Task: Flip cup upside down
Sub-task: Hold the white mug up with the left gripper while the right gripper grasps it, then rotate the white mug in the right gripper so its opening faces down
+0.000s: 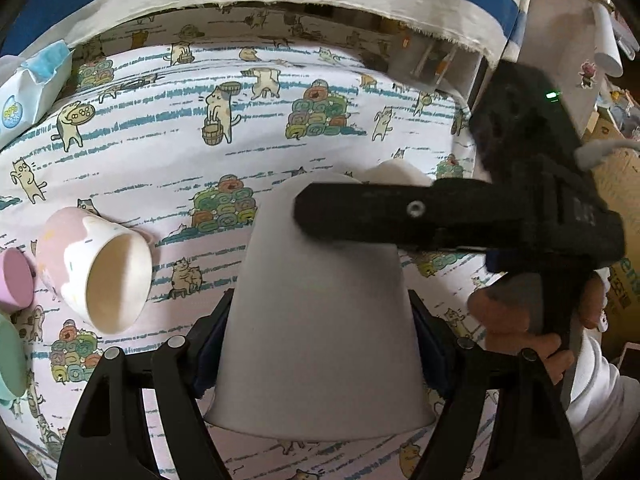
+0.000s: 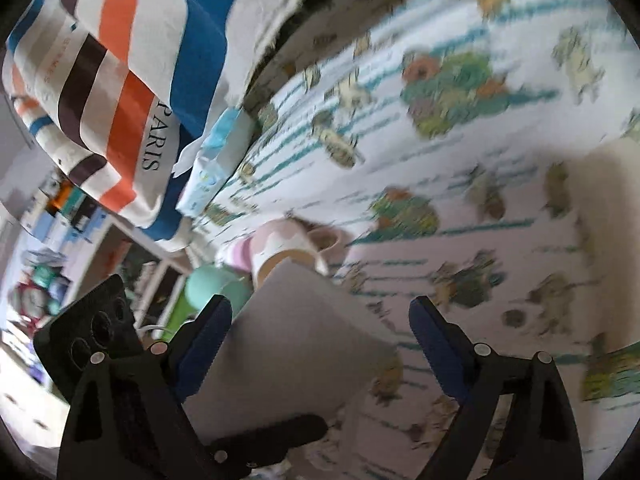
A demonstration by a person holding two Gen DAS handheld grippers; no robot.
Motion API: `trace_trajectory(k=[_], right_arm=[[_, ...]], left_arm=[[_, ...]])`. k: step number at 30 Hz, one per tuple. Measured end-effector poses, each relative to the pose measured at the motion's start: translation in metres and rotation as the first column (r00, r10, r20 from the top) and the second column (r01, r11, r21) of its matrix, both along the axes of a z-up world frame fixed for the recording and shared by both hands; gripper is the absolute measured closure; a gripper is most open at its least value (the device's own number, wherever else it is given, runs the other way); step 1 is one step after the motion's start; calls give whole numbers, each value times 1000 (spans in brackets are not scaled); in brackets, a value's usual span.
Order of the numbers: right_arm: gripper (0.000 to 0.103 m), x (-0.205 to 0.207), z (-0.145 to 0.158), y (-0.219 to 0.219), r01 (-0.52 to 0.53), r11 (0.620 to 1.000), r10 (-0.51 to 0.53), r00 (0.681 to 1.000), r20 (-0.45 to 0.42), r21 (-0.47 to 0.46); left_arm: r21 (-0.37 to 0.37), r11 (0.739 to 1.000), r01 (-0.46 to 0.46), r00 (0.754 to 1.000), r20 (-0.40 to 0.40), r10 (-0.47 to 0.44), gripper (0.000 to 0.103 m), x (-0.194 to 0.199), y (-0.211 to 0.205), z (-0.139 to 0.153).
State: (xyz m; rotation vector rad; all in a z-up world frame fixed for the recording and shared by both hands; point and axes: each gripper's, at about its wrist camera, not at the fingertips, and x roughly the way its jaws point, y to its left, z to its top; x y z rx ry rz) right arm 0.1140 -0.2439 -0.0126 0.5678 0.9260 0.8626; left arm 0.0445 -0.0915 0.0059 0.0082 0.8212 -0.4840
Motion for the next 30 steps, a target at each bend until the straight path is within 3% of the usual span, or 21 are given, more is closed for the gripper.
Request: trace_trajectory(k=[6, 13, 24, 30], right_arm=[[14, 11, -15, 0, -5, 998, 12, 994, -108, 66], [18, 11, -13, -3, 11, 998, -4, 994, -112, 63], [24, -10, 23, 12, 110, 980, -91, 988, 122, -166], [25, -18, 32, 21, 158, 950, -99, 970, 220, -268]], left_arm=[[-9, 1000, -5, 1000, -3, 5, 26, 2, 1, -3], [-18, 1000, 5, 1000, 3, -5, 26, 0, 3, -3], [-31, 999, 29, 998, -62, -31, 25, 7, 3, -13], [-91, 994, 65, 992, -107, -74, 24, 22, 5, -23]])
